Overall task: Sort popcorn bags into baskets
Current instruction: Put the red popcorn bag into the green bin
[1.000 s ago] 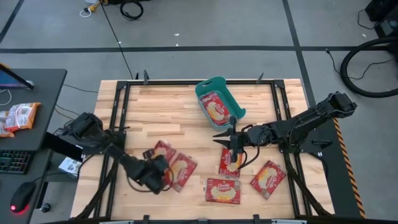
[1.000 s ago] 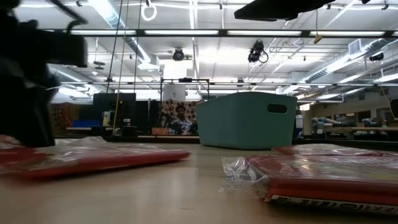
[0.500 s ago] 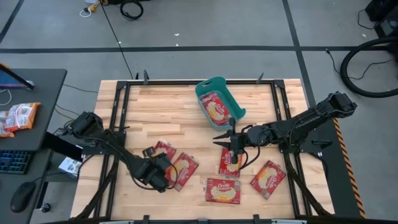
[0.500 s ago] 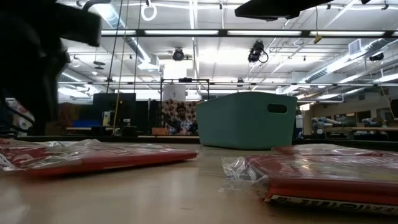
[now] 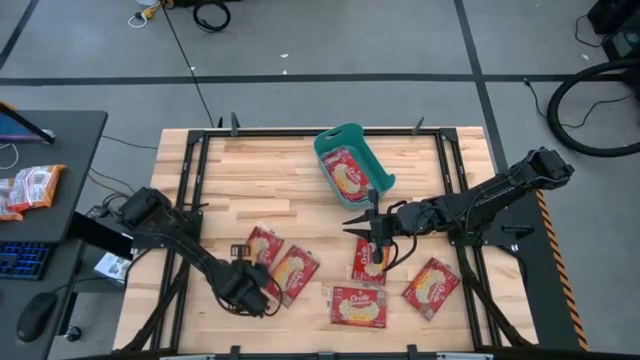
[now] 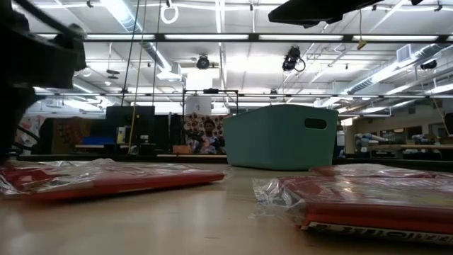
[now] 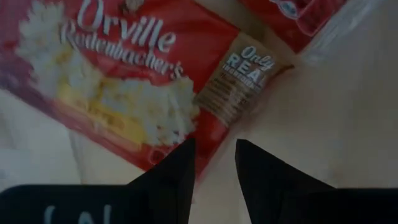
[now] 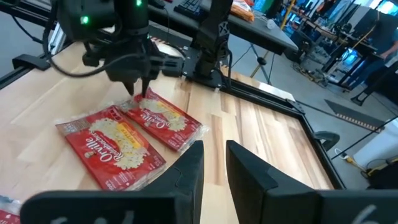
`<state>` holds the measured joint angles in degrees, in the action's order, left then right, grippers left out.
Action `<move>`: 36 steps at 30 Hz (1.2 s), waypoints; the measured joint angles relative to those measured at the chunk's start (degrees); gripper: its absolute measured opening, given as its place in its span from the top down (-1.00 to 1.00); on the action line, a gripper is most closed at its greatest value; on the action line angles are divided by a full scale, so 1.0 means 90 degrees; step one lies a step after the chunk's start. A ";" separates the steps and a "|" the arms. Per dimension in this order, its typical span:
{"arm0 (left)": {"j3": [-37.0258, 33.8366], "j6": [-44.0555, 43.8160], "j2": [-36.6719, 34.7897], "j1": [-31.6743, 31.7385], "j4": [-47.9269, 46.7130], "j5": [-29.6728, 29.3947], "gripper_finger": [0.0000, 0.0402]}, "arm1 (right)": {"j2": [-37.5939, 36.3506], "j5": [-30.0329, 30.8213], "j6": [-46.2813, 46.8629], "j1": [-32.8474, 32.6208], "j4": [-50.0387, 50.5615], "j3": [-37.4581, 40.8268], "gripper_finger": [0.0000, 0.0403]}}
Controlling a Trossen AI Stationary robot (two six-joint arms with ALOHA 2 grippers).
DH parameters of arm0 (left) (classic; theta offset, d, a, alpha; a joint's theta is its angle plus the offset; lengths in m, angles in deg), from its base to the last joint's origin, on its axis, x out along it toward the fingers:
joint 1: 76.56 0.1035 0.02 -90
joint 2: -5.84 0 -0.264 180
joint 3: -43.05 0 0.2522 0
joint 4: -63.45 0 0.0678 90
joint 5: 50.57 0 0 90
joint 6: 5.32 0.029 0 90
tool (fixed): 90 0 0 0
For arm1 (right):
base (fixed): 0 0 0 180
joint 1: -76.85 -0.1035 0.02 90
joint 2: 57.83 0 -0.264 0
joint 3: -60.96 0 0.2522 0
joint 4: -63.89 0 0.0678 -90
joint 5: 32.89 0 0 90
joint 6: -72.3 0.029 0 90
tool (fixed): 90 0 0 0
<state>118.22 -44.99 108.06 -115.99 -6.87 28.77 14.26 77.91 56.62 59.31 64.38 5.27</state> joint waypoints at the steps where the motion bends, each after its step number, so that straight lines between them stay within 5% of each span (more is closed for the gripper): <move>1: 0.0000 0.0191 0.0084 0.0005 -0.0005 -0.0169 0.40 | 0.0000 0.0000 0.0041 -0.0002 0.0009 0.0000 0.64; 9: 0.0027 0.1905 0.0775 0.0420 0.0523 -0.1914 0.40 | 0.0000 -0.0015 0.0121 -0.0117 0.0024 0.0000 0.64; 14: 0.0017 0.2152 0.0824 0.0736 0.0767 -0.2703 0.40 | 0.0000 -0.0011 0.0224 -0.0204 0.0038 0.0000 0.64; 30: 0.0005 0.2818 0.0880 0.0952 0.1011 -0.2837 0.42 | -0.0002 0.0011 0.0315 -0.0391 0.0002 0.0000 0.64; 36: 0.0005 0.2810 0.0939 0.0987 0.1213 -0.2865 0.76 | -0.0002 0.0010 0.0466 -0.0393 0.0005 0.0000 0.64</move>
<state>118.26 -19.69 116.51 -107.10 4.04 2.98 14.24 78.00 60.81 55.77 64.42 5.27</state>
